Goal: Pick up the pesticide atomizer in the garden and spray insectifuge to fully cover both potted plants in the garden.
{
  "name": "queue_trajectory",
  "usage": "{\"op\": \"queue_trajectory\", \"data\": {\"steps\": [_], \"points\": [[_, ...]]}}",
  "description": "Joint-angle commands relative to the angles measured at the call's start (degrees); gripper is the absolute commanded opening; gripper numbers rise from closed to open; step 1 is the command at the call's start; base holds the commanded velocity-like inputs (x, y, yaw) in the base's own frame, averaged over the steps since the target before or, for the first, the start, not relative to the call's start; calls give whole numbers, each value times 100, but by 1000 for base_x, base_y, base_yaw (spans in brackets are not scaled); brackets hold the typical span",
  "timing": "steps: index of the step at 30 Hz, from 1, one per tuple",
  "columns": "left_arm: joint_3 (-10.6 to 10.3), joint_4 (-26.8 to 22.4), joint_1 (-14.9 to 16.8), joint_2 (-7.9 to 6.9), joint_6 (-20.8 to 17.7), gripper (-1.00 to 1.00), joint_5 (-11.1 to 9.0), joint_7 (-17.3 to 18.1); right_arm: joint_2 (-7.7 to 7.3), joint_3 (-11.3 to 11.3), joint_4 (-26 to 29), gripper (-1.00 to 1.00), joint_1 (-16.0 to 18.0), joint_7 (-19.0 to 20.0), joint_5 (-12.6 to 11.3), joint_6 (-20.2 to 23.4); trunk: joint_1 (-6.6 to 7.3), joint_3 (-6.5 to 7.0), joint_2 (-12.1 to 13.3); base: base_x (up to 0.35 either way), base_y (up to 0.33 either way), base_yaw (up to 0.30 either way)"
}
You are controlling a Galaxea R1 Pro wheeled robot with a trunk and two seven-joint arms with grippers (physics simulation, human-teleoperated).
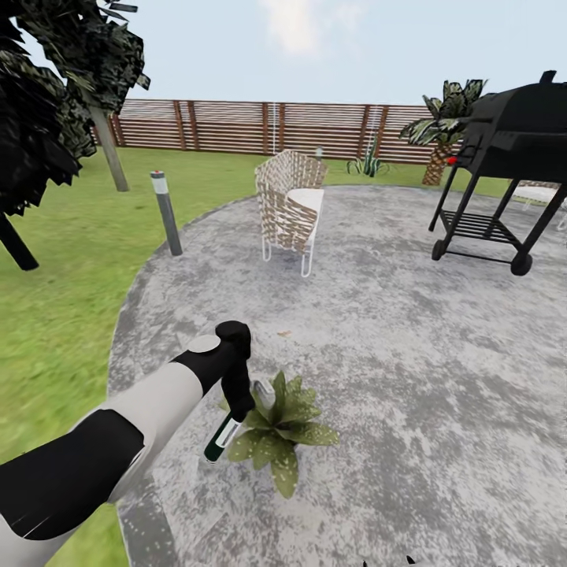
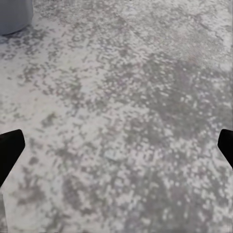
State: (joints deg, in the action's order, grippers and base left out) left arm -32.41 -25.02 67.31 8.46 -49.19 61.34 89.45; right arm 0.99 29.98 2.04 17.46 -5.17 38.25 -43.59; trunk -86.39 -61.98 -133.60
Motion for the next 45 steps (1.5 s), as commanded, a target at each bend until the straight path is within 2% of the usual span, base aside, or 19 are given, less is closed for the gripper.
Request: {"op": "queue_trajectory", "data": {"steps": [1,11,19,23,24,26,28,31,35,40,45], "points": [[-13,-11,0,-3,-62,-100,45,55,0,14,-2,100,3,-54,60,-9,-1,-8,-2,225,268,-276],[-18,-13,1,11,-63,-100,53,55,-2,15,-2,100,3,-54,60,-9,-1,-17,-2,135,134,-77],[-45,78,-24,-87,8,-100,54,55,-2,16,-2,100,3,-48,60,-10,-1,-17,-2,1,1,0],[-59,87,-255,-126,23,-100,59,55,-3,16,-2,100,3,-54,60,-9,-1,-17,-2,0,0,0],[-72,86,-289,-140,23,-100,72,55,-3,16,-2,100,3,-54,60,-9,-1,-17,-2,0,0,0],[-160,86,-334,-165,6,-100,238,55,-2,16,-2,100,3,-54,60,-9,-1,-17,-2,0,0,0],[-173,82,-353,-151,-18,-100,433,55,-3,16,-2,100,3,-54,60,-9,-1,-17,-2,0,0,0],[-161,38,-343,-139,-39,-100,506,55,-2,16,-2,100,3,-54,60,-11,-1,-17,-2,0,0,0],[-149,47,-349,-127,-42,-100,476,55,1,16,-2,100,3,-54,60,-17,-1,-17,-2,0,0,0],[-145,-11,-359,91,-54,-100,376,55,3,16,-2,100,3,-49,60,-11,-1,-17,-2,0,0,0],[-128,46,-359,40,-55,-100,380,55,2,10,-2,100,3,-48,60,-15,-1,-17,-2,0,0,0]]}}
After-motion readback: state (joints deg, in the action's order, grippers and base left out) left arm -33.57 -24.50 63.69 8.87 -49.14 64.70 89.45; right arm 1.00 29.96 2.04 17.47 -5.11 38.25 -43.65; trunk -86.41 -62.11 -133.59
